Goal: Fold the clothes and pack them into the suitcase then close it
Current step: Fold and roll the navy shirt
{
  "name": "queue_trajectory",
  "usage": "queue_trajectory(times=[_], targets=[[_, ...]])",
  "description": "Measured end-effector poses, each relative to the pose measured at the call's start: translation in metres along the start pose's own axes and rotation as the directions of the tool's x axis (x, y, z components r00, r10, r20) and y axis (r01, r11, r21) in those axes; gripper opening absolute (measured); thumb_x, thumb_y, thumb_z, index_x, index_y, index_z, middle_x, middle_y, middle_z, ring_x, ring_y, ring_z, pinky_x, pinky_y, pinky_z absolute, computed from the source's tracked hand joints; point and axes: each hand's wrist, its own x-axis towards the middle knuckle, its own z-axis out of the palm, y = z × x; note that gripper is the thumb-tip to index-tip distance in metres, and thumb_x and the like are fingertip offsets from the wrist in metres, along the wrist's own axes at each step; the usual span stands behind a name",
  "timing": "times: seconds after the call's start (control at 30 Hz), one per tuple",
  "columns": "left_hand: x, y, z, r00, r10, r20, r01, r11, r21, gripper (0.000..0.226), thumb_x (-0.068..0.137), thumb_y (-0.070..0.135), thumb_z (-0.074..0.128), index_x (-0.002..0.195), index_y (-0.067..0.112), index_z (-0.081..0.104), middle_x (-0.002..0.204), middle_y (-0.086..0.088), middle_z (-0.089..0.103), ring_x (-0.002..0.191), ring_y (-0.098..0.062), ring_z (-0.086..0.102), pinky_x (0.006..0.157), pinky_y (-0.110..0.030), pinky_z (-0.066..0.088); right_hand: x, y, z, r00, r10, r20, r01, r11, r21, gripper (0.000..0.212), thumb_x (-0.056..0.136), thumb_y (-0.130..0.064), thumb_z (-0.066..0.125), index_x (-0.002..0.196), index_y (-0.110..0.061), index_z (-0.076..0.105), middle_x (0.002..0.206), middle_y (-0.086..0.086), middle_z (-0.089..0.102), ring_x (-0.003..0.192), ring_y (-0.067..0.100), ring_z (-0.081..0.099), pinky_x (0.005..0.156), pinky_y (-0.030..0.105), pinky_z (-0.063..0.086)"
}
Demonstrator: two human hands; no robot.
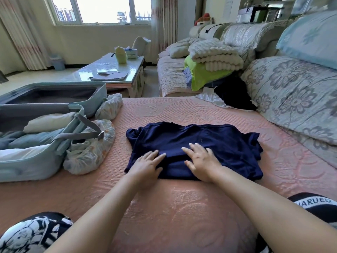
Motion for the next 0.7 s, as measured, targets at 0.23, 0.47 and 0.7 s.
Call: queue_trajectory(times=[0.23,0.47,0.7], targets=[[0.031,0.055,-0.006,0.996,-0.035,-0.081,0.045,0.990,0.133,0.052,0.088,0.040,0.049,0.139,0.032,0.046,0.143,0.002,0.042,0.133,-0.023,0.034,0.108,-0.038,0.030,-0.026,0.110,0.007,0.935,0.313,0.165,-0.324,0.945,0.044,0.073,0.097,-0.071,0.021,0.159,-0.039,-0.002,0.167,0.000,-0.014,0.154,0.021,-0.014,0.122,0.052,-0.006],[0.067,0.203,0.005,0.917,0.399,-0.012,-0.397,0.909,-0.124,0.054,0.085,0.048,0.063,0.135,0.031,0.049,0.124,0.003,0.047,0.121,-0.019,0.045,0.090,-0.037,0.047,-0.030,0.184,-0.020,0.928,0.308,-0.211,-0.216,0.903,0.371,0.035,0.099,-0.019,0.051,0.132,-0.022,0.062,0.141,0.002,0.057,0.130,0.024,0.052,0.109,0.038,0.041],[0.086,0.271,0.032,0.896,0.444,-0.009,-0.443,0.895,0.038,0.054,0.088,0.050,0.061,0.135,0.026,0.048,0.123,-0.003,0.045,0.112,-0.026,0.045,0.080,-0.040,0.047,-0.028,0.230,-0.036,0.961,0.275,0.029,-0.276,0.955,0.109,0.056,0.089,-0.013,0.060,0.139,-0.036,0.054,0.149,-0.001,0.039,0.132,0.024,0.046,0.105,0.037,0.043]])
